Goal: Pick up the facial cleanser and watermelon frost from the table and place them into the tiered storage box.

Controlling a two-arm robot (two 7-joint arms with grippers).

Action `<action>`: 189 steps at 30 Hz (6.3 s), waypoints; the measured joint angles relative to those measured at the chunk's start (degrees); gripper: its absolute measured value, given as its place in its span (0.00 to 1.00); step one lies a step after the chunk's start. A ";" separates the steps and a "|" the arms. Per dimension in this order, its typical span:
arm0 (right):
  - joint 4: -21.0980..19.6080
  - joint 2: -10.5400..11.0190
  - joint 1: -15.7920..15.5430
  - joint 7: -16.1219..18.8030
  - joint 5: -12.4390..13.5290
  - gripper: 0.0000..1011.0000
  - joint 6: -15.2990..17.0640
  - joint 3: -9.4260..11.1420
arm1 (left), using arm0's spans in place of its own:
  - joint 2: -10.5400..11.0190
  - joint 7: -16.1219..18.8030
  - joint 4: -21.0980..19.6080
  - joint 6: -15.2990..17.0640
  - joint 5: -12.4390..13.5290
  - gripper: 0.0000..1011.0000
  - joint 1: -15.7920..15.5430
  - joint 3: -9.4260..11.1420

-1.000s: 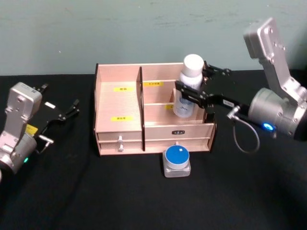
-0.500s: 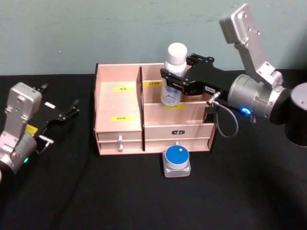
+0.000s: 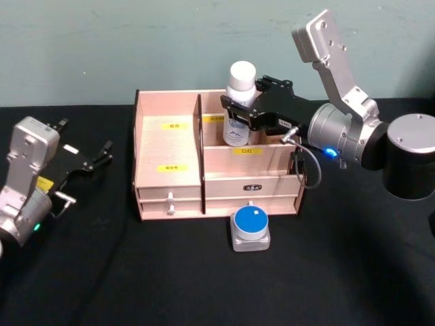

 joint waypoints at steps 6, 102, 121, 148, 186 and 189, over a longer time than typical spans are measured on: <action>1.75 -1.06 0.69 0.40 -0.48 0.60 -0.84 0.02 | 0.00 0.00 0.00 0.00 0.00 0.99 0.00 0.00; 8.74 -3.48 0.93 2.79 -3.98 0.93 -1.44 -0.96 | 0.00 0.00 0.00 0.00 0.00 0.99 0.00 0.00; -0.18 0.18 -0.62 3.16 -3.71 0.99 1.09 0.56 | 0.00 0.00 0.00 0.00 0.00 0.99 0.00 0.00; -29.57 17.68 -27.86 0.32 3.30 0.99 8.06 10.13 | 0.00 0.00 0.00 0.00 0.00 0.99 0.00 0.00; -18.66 10.28 -24.77 1.70 -4.62 0.99 11.53 3.05 | 0.00 0.00 0.00 0.00 0.00 0.99 0.00 0.00; -17.85 9.75 -24.31 1.94 -4.85 0.99 11.26 2.79 | 0.00 0.00 0.00 0.00 0.00 0.99 0.00 0.00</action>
